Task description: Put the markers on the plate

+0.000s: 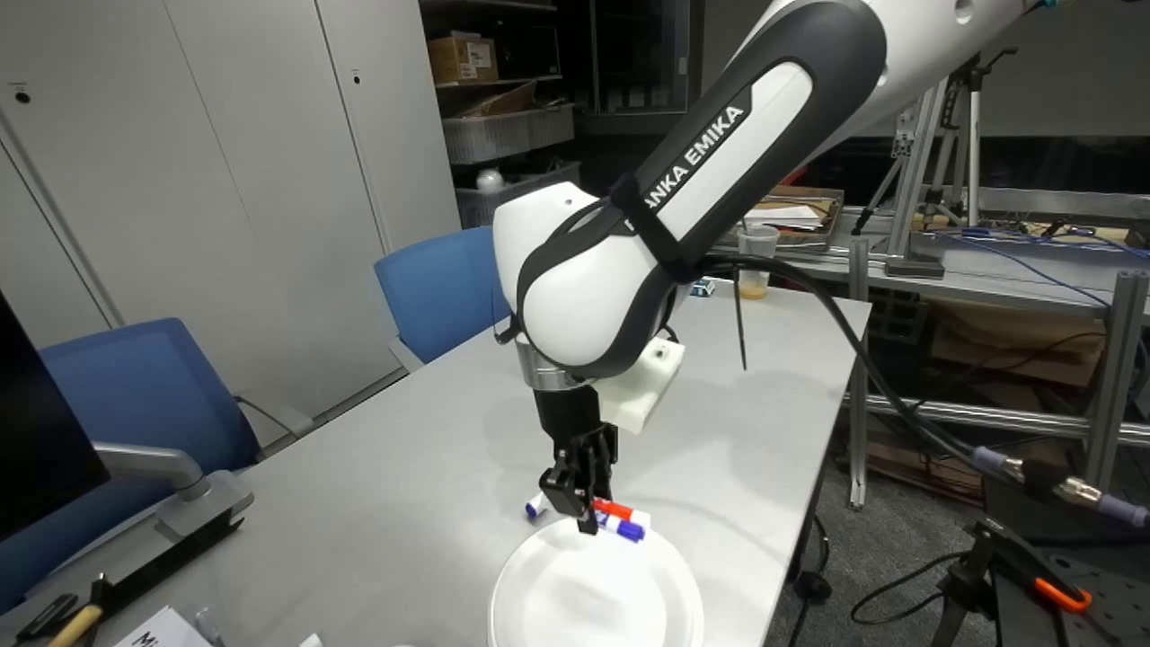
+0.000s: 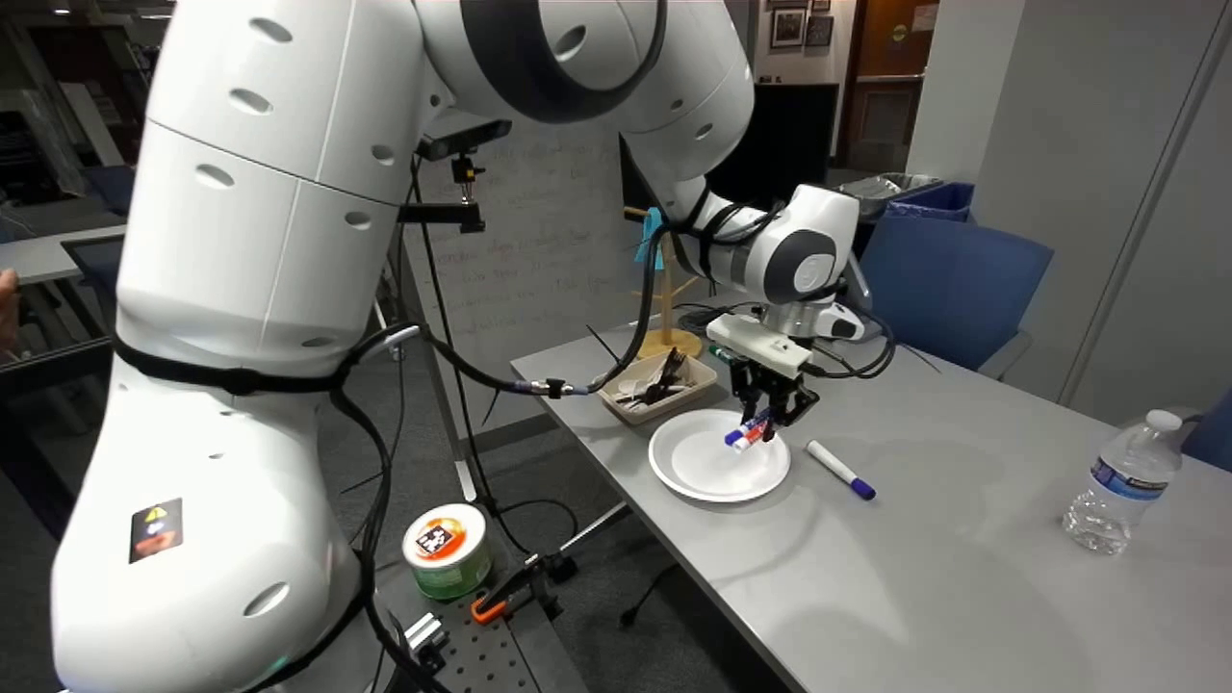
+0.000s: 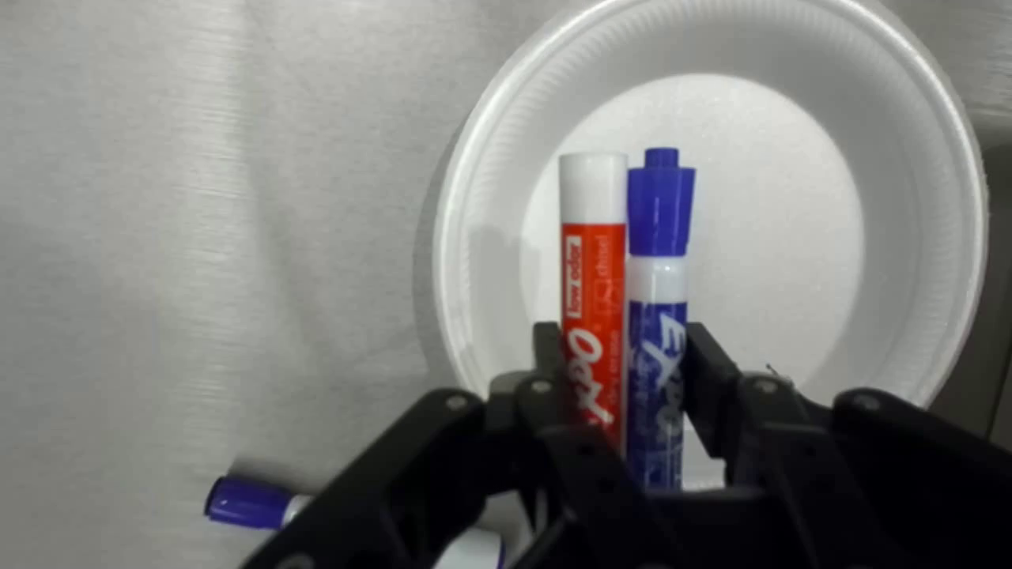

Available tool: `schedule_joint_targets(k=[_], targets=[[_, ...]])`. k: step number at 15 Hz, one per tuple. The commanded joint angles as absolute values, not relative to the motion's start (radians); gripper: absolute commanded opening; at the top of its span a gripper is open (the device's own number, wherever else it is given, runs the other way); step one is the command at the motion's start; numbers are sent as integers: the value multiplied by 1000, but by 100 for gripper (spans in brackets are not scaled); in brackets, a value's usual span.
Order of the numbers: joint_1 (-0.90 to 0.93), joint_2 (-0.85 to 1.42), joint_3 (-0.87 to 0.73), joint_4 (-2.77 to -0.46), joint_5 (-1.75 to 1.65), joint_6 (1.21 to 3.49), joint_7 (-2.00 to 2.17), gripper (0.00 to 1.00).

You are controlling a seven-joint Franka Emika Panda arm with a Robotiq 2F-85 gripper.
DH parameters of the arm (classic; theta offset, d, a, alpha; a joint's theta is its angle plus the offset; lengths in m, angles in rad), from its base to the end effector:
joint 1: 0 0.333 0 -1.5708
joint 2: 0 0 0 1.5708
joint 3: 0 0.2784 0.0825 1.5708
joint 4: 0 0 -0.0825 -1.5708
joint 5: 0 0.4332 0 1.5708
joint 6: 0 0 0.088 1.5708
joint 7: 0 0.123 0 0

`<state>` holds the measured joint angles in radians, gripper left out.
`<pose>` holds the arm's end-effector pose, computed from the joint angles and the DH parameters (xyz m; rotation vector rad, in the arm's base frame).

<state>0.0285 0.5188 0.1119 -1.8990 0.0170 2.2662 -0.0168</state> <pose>0.6209 0.0905 0.1311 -3.0664 -0.2070 0.2351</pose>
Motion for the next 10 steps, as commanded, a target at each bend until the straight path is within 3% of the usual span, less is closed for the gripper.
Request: schedule_joint_targets(k=[1, 8, 9, 10], targets=[[65, 555, 124, -1887, 39, 2254, -30, 14], [119, 617, 105, -1875, 15, 2333, 30, 15], [120, 621, 104, -1875, 14, 2337, 33, 64], [120, 624, 101, -1872, 12, 2334, 34, 66]])
